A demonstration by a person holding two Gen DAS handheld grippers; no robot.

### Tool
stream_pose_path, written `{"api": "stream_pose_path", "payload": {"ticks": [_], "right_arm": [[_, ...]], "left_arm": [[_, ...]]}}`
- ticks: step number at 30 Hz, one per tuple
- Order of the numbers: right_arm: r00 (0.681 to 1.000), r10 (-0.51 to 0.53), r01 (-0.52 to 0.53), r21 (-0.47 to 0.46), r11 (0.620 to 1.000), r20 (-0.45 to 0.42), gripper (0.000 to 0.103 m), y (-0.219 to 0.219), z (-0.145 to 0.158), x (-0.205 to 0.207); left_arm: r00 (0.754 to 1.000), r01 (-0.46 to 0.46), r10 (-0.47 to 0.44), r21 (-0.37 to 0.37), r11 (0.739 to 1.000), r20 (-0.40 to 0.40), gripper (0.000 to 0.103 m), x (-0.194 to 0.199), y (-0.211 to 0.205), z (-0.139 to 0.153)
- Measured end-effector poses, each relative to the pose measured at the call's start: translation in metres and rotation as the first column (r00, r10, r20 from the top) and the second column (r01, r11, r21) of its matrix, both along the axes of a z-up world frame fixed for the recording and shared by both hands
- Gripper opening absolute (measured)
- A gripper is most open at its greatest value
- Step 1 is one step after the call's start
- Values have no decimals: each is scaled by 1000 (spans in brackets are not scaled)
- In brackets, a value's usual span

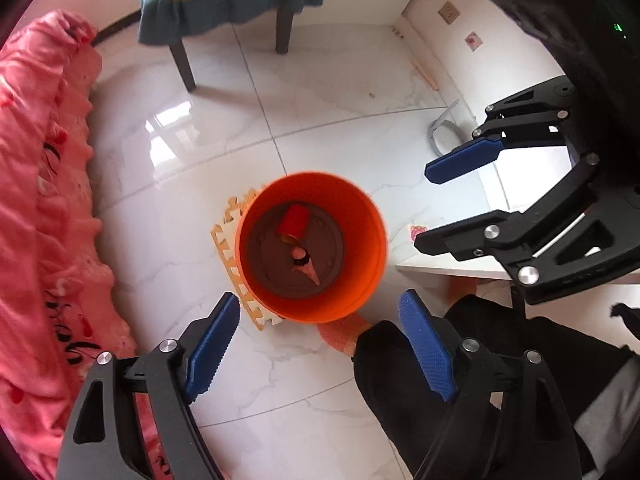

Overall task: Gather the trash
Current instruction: 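Move both open tools back over the desk mat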

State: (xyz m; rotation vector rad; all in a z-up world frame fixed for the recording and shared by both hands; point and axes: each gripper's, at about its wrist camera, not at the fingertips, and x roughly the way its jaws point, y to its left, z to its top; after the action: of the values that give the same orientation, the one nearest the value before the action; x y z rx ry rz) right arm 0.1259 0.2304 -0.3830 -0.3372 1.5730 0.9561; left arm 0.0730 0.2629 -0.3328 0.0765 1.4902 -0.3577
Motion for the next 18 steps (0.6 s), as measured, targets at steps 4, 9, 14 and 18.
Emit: {"api": "stream_pose_path", "payload": {"ticks": [4, 9, 14, 18], "right_arm": [[999, -13, 10, 85, 996, 35, 56, -26, 58, -4], [993, -29, 12, 146, 989, 118, 57, -74, 132, -16], [975, -109, 65, 222, 973, 193, 59, -140, 200, -32], [956, -177, 116, 255, 960, 233, 69, -186, 234, -45]], "left_arm": [[997, 55, -57, 46, 997, 52, 82, -10, -24, 46], [992, 73, -84, 112, 991, 95, 82, -15, -60, 95], [977, 107, -121, 86, 991, 173, 82, -18, -102, 150], [956, 176, -194, 99, 979, 221, 88, -20, -143, 175]]}}
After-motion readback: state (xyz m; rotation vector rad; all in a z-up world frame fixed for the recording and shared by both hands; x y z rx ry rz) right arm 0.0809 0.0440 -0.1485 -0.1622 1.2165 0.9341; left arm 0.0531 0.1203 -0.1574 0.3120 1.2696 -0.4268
